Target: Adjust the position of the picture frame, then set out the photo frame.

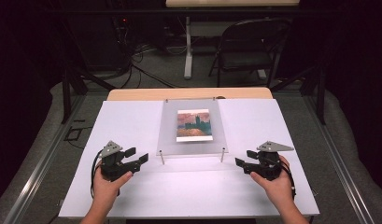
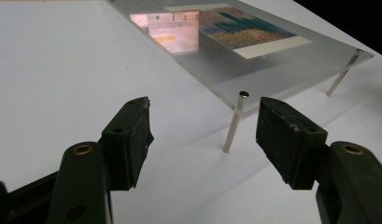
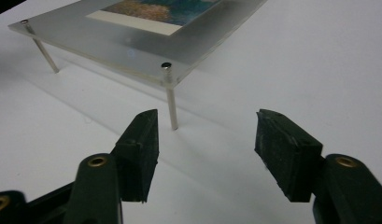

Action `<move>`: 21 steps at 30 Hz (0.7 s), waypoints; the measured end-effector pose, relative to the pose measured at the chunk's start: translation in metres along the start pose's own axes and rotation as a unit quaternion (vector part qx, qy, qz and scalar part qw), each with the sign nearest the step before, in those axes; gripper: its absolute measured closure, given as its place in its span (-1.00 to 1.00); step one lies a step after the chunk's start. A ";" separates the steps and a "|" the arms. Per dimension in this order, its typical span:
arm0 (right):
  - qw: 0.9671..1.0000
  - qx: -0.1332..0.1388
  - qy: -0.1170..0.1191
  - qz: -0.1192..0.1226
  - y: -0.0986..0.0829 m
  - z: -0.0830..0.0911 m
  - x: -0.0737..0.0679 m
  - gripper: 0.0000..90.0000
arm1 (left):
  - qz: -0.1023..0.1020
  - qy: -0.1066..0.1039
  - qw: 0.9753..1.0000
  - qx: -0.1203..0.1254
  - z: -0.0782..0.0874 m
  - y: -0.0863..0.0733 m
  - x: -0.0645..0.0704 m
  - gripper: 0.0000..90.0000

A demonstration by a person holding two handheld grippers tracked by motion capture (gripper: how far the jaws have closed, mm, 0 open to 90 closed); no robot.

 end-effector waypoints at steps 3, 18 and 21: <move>1.000 -0.006 -0.001 -0.005 0.007 -0.004 0.006 -0.07 | 0.001 0.002 1.000 -0.003 -0.003 0.005 -0.003 -0.21; 1.000 -0.001 -0.015 -0.008 0.044 -0.022 0.023 -0.19 | 0.001 0.007 1.000 -0.009 -0.027 0.050 -0.012 -0.20; 1.000 0.000 -0.013 -0.015 0.052 -0.026 0.027 -0.20 | 0.002 0.011 1.000 -0.010 -0.032 0.059 -0.012 -0.20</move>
Point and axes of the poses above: each handheld gripper's, and its own axes: z roughly backward along the jaws, y roughly out of its top, x roughly to its right, the point moved 4 cm from there along -z, roughly forward along the jaws, and after that the axes turned 11 degrees about -x, right-handed, at the moved point
